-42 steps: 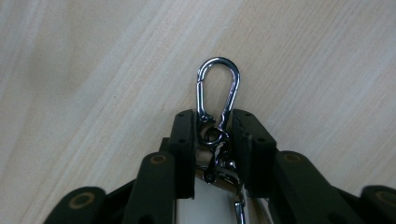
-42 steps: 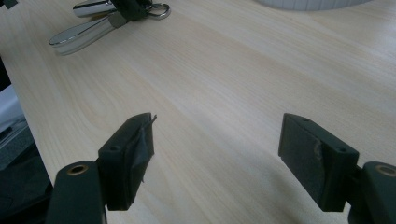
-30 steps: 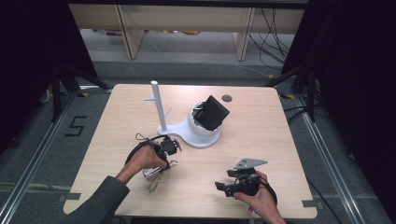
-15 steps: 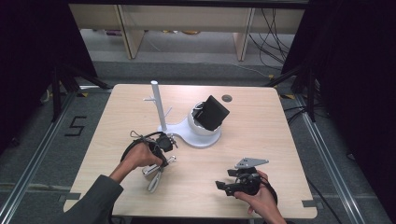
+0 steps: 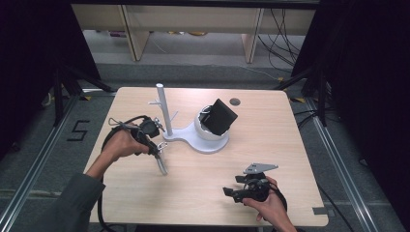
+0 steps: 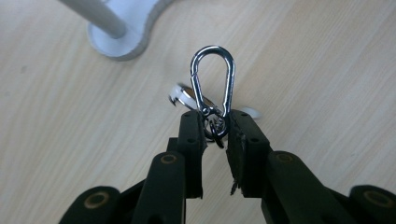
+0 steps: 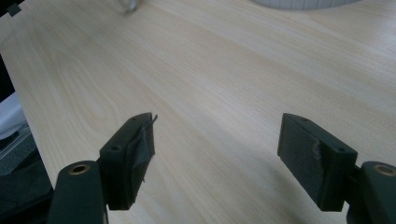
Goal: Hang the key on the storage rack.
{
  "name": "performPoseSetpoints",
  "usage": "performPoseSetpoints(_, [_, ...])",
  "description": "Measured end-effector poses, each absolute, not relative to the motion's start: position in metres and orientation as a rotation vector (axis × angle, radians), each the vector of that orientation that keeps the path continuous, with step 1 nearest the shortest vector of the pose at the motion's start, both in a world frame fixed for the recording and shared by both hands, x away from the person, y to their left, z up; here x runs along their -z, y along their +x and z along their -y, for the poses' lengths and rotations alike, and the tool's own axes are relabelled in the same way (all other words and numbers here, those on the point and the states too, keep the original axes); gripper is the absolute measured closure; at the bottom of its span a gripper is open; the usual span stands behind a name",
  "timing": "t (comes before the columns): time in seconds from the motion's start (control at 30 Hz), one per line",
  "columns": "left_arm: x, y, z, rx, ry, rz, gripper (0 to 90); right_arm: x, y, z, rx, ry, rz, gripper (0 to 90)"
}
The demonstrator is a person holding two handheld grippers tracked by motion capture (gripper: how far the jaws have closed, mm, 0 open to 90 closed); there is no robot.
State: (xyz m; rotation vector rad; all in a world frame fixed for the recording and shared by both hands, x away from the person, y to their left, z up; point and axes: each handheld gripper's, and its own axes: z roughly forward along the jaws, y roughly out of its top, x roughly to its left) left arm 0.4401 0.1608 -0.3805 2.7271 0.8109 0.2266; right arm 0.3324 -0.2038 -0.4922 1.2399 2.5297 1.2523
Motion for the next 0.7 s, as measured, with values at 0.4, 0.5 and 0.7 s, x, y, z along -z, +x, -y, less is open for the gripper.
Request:
performPoseSetpoints(0.4, [0.328,0.447,-0.197,-0.312,2.680,-0.900,75.2,0.493,0.333,0.204,-1.258,1.264,-2.522,28.4])
performPoseSetpoints(0.5, [0.318,0.450,-0.206,-0.336,2.664,-0.926,75.2,0.493,0.333,0.204,-1.252,1.265,-2.534,28.4])
performPoseSetpoints(0.7, [0.304,0.456,-0.213,-0.348,2.636,-0.961,75.2,0.494,0.333,0.203,-1.277,1.290,-2.535,28.4])
